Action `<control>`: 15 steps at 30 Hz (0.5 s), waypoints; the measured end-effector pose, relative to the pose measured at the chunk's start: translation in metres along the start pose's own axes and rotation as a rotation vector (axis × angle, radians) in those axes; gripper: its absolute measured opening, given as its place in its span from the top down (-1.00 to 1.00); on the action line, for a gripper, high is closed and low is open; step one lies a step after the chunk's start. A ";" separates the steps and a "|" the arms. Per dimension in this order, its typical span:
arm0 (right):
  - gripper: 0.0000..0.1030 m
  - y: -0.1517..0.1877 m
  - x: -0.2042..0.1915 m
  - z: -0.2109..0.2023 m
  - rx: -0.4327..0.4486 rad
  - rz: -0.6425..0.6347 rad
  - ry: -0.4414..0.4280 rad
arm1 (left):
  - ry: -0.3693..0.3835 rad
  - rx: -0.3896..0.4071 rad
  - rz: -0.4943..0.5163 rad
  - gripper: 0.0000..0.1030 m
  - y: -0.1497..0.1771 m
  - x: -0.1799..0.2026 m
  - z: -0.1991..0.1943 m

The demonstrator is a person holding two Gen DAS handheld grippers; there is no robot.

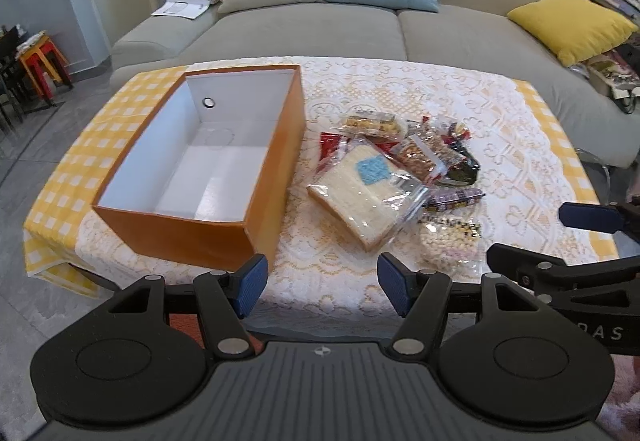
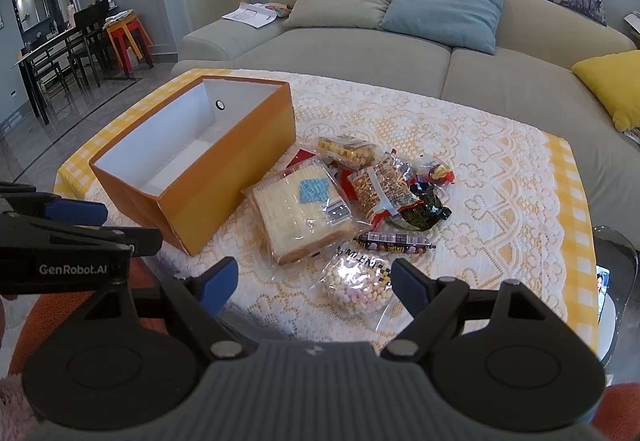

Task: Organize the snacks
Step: 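Reach the right gripper to the bread bag with blue label and grasp its edge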

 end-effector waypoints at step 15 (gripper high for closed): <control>-0.56 0.004 0.062 0.046 -0.082 0.154 0.068 | 0.129 -0.003 0.088 -0.45 -0.026 0.022 0.043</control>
Point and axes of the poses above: each gripper's, at about its wrist camera, not at the fingertips, and z roughly the way its jaws point, x to its right, y to its underside, the point moved 3 cm from there along z, roughly the way its jaws point, and after that the axes turned 9 degrees about z, right-handed, at the moved point
